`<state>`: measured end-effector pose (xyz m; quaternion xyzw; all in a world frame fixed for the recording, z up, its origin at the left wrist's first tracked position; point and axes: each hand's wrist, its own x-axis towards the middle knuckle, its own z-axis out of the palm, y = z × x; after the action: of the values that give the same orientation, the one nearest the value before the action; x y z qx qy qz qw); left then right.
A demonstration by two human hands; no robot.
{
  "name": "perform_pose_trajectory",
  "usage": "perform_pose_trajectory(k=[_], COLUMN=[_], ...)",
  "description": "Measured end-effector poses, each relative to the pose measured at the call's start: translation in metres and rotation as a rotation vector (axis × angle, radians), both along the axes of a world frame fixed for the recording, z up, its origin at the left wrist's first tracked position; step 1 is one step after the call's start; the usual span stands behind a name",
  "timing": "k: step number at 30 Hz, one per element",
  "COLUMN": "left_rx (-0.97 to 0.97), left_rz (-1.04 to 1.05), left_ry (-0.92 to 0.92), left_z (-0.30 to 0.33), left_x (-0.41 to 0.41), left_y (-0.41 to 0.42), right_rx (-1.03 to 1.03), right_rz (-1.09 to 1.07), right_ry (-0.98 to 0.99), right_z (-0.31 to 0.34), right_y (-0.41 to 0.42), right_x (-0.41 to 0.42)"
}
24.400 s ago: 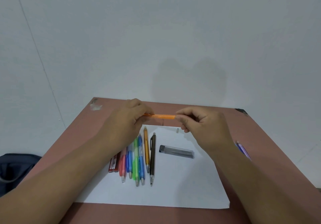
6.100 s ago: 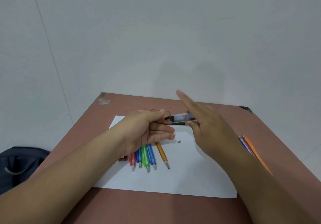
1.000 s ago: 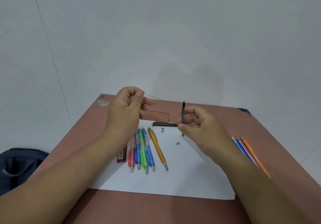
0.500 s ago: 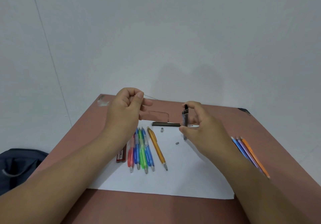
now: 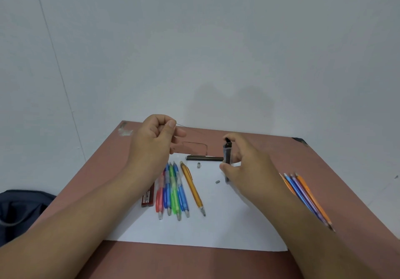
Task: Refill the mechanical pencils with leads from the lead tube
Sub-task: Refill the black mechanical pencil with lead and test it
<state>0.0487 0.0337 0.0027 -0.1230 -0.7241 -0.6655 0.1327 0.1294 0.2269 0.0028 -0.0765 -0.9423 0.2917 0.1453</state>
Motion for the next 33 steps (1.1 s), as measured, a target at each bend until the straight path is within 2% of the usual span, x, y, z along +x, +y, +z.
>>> perform_pose_trajectory(k=[5,9,16,18,24,29,33], left_rx=[-0.014,-0.051,-0.239,-0.293,-0.465,-0.560,-0.567], left_rz=[-0.002,-0.010,-0.025,-0.030,-0.095,-0.125,-0.143], left_ry=[0.003,0.024,0.091,0.114,0.278,0.462,0.556], left_z=[0.000,0.000,-0.003,-0.005,-0.005,-0.005,-0.006], left_x=[0.000,0.001,0.002,0.002,0.010,0.018,0.019], left_y=[-0.001,0.000,0.000,0.000,0.004,0.008,0.010], right_rx=[0.108,0.221,0.321,0.287,0.158,0.190,0.176], right_rz=[0.017,0.037,0.003,0.000,0.141,0.187,0.191], right_ry=[-0.037,-0.140,-0.216,-0.151,0.298,0.466,0.502], right_z=[-0.002,-0.001,-0.004,-0.002,-0.006,-0.015,-0.016], right_y=[0.005,0.007,0.009,0.008,0.000,-0.002,-0.001], right_x=[0.001,0.004,0.004,0.004,-0.001,-0.006,-0.007])
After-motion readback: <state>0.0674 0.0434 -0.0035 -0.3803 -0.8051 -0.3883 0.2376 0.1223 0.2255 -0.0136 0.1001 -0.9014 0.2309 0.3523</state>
